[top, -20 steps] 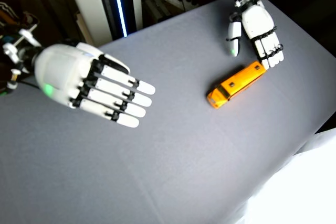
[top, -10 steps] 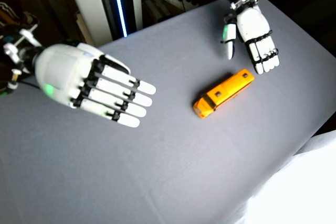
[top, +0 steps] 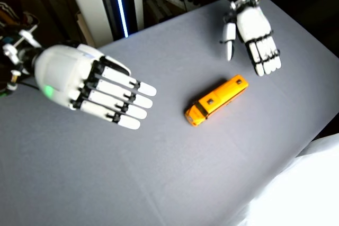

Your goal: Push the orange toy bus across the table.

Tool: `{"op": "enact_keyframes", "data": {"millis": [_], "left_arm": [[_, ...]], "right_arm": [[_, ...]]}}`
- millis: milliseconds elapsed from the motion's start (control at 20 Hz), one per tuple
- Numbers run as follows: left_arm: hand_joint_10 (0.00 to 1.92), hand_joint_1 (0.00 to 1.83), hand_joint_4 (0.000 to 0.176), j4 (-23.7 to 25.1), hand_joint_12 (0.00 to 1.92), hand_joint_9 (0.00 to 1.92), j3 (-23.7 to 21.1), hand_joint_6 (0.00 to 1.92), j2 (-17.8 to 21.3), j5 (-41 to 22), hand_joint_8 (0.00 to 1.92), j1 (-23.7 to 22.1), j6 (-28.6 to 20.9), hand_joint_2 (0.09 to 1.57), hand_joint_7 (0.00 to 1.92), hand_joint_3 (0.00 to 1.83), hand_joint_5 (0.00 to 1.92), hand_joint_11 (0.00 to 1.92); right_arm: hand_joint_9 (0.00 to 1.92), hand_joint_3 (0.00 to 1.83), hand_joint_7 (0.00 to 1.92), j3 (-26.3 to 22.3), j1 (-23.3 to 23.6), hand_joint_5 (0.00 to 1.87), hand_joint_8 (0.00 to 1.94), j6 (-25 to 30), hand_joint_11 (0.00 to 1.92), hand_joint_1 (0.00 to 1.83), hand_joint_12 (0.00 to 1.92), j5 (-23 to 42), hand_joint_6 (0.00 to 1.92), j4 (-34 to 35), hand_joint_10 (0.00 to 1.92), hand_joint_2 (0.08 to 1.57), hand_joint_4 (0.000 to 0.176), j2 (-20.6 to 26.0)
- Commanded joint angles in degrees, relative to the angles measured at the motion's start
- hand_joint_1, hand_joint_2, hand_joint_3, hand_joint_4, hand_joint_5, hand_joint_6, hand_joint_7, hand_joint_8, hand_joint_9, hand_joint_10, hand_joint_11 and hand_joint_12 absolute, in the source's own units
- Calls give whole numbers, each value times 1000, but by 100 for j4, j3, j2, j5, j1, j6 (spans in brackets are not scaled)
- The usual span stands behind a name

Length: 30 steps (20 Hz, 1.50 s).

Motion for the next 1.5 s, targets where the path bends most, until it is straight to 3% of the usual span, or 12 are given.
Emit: {"op": "enact_keyframes", "data": {"millis": [0,350,600,650,850,1100,1200,1250,1300,1400,1450], "left_arm": [[0,0,0,391,0,0,36,0,-59,-362,0,-126,11,1335,0,0,0,0],[0,0,0,459,0,0,328,0,-454,144,0,-387,148,1335,0,0,0,0],[0,0,0,853,0,0,360,0,-707,249,0,-738,148,1319,0,0,0,0],[0,0,0,922,0,0,366,0,-749,270,0,-794,148,1321,0,0,0,0],[0,0,0,1036,0,0,370,0,-799,285,0,-898,148,1349,0,5,0,0],[0,0,0,1351,0,0,474,0,-990,584,0,-1129,148,1329,0,0,0,0],[0,0,0,1383,0,0,453,0,-954,524,0,-1162,148,1321,0,0,0,0],[0,0,0,1342,0,0,386,0,-843,407,0,-1160,147,1341,0,5,0,0],[0,0,0,1312,0,0,273,0,-681,238,0,-1131,147,1367,0,17,0,0],[0,0,2,1340,0,0,-1,0,-357,-213,0,-1015,83,1341,0,1,0,0],[0,0,15,1461,0,0,-148,0,-150,-552,0,-902,-203,1338,0,0,0,0]], "right_arm": [[219,0,368,42,30,471,0,48,54,725,130,720,1,73,0,1354,0,-2],[197,0,370,46,29,490,4,66,12,743,79,720,5,71,0,1344,10,-3],[234,0,400,46,29,502,7,66,35,760,91,720,5,71,8,1344,0,-11],[232,0,387,48,29,499,1,66,23,745,86,720,2,71,5,1344,13,-12],[242,1,398,51,29,499,6,69,29,735,90,721,2,71,6,1347,0,-13],[226,0,384,56,29,489,0,72,15,728,86,721,0,71,0,1343,0,-23],[243,0,402,54,29,511,5,84,23,735,90,721,7,71,4,1333,19,-23],[242,0,398,53,28,510,3,90,22,737,90,721,5,71,3,1335,19,-24],[248,0,403,48,28,508,5,90,28,737,92,721,4,72,6,1338,6,-24],[253,0,402,35,28,502,3,95,71,714,111,722,1,83,6,1334,11,-24],[253,6,400,24,28,482,2,95,84,722,118,722,0,94,5,1352,0,-24]]}}
